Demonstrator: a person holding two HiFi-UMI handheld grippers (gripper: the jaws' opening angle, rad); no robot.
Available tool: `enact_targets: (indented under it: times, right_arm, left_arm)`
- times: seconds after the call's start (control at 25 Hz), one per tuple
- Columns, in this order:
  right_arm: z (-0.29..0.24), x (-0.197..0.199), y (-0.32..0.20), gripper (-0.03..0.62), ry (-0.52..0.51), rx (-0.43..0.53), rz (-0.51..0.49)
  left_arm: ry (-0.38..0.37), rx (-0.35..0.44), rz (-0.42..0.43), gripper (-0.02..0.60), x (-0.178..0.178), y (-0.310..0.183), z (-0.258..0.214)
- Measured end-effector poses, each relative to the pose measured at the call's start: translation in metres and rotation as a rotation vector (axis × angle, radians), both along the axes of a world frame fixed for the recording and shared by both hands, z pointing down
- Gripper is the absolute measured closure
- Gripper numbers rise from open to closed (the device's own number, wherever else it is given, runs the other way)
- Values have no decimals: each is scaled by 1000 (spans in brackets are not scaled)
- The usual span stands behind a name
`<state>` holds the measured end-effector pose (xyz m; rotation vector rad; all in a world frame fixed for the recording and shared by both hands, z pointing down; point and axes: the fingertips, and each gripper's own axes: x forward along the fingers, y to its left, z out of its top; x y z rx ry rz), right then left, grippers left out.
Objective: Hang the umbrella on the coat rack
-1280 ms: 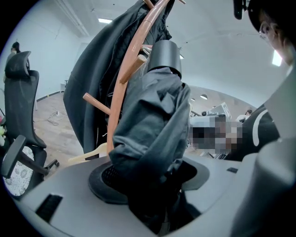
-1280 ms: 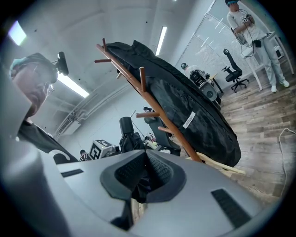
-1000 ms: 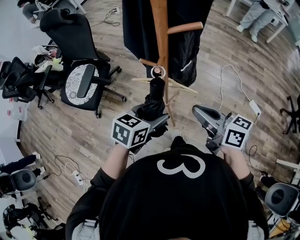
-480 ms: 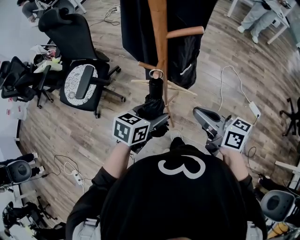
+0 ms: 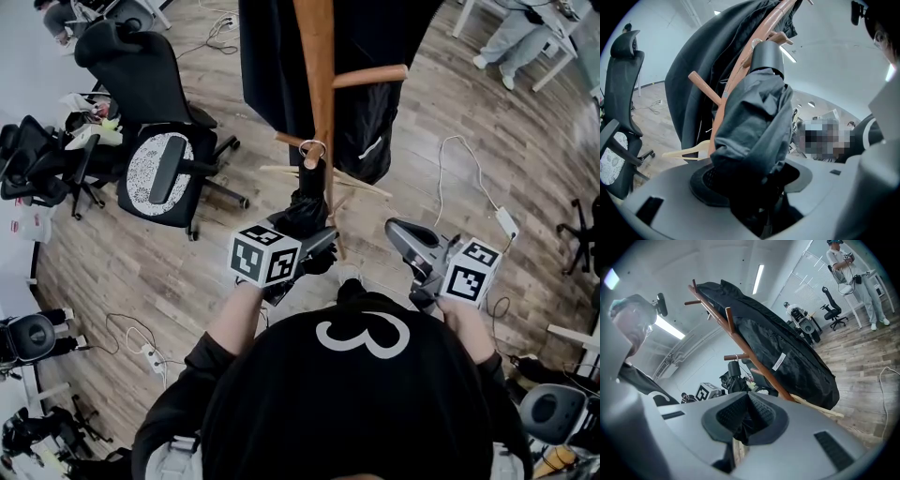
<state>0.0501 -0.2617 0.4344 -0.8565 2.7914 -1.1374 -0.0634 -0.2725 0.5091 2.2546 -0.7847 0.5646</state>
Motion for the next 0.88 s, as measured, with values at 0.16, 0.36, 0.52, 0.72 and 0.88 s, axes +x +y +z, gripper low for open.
enact_targets:
  times: [0.16,0.36,0.52,0.72,0.88]
  right_arm:
    - [-2,-1,0,567,4,2,2]
    - [1,2,-2,567,9,3,8]
    - [4,3,-1,567,8,0,15]
    - [5,4,-2,566,9,-2,17]
    - [6,5,-4,567,10,-5,18]
  left_arm:
    - [1,0,0,302,0,-2,2]
    - [-5,-1,7,301,1,-7,8]
    - [-9,-6,10,302,1,-8,13]
    - [-17,-12,11,301,1,-12,19]
    - [-16,-10,12,302,2,-16,23]
